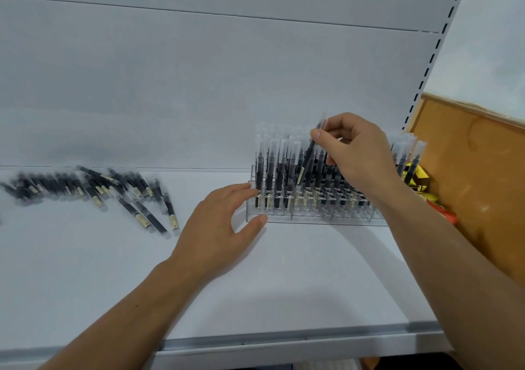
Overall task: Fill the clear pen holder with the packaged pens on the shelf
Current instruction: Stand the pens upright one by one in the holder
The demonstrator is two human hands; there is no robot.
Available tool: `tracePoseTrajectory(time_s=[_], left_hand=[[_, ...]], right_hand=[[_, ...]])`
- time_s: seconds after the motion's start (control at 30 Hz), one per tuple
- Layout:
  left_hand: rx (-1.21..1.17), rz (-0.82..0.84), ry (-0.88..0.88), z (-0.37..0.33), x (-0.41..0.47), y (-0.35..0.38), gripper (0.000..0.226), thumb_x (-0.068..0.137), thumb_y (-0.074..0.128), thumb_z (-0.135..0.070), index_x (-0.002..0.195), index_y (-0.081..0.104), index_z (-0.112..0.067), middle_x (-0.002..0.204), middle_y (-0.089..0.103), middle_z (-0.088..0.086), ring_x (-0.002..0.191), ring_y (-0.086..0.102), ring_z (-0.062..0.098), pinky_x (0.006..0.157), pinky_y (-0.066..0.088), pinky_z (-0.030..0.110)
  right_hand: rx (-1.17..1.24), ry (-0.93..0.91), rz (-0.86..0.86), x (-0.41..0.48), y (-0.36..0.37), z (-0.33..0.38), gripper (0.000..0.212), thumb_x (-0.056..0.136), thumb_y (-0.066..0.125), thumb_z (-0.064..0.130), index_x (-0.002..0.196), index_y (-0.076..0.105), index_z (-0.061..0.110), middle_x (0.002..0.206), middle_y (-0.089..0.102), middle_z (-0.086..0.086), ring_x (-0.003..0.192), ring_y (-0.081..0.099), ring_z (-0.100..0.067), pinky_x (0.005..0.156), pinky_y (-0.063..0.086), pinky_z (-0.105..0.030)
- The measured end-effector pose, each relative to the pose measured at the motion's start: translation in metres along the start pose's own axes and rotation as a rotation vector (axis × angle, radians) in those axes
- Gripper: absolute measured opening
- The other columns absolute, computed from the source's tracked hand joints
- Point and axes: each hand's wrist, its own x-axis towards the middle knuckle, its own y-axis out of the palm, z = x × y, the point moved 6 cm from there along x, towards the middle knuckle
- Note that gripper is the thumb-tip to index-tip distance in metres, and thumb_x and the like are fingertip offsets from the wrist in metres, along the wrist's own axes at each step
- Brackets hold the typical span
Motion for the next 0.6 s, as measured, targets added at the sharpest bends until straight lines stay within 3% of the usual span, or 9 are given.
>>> tracePoseTrajectory(time_s=[0.17, 0.33, 0.6], left_hand=[[-0.007, -0.003, 0.002, 0.001, 0.0, 0.0, 0.046, 0.087, 0.059, -0.055, 0.131, 0.054, -0.039, 0.137, 0.045, -0.027, 0.12, 0.027, -0.019, 0.096, 0.012, -0.003], [0.005, 0.007, -0.004, 0.002, 0.0, 0.001, 0.045, 0.088, 0.06, -0.052, 0.131, 0.054, -0.039, 0.138, 0.045, -0.027, 0.119, 0.026, -0.019, 0.095, 0.01, -0.004], [0.003, 0.021, -0.024, 0.002, 0.0, 0.002, 0.044, 0.089, 0.06, -0.05, 0.131, 0.053, -0.039, 0.136, 0.042, -0.029, 0.118, 0.026, -0.019, 0.095, 0.009, -0.004]], right_hand=[[-0.069, 0.001, 0.015, 0.0, 0.001, -0.001, 0.01, 0.089, 0.069, 0.035, 0.086, 0.062, 0.028, 0.08, 0.068, 0.012, 0.051, 0.058, 0.001, 0.057, 0.047, -0.012], [-0.239, 0.098, 0.29, -0.013, 0.024, -0.019, 0.016, 0.088, 0.07, 0.033, 0.081, 0.058, 0.026, 0.078, 0.069, 0.003, 0.064, 0.065, -0.011, 0.065, 0.051, -0.026], [-0.294, 0.092, 0.279, -0.016, 0.026, -0.019, 0.018, 0.089, 0.069, 0.036, 0.079, 0.055, 0.029, 0.081, 0.068, 0.003, 0.075, 0.067, -0.016, 0.068, 0.053, -0.029]])
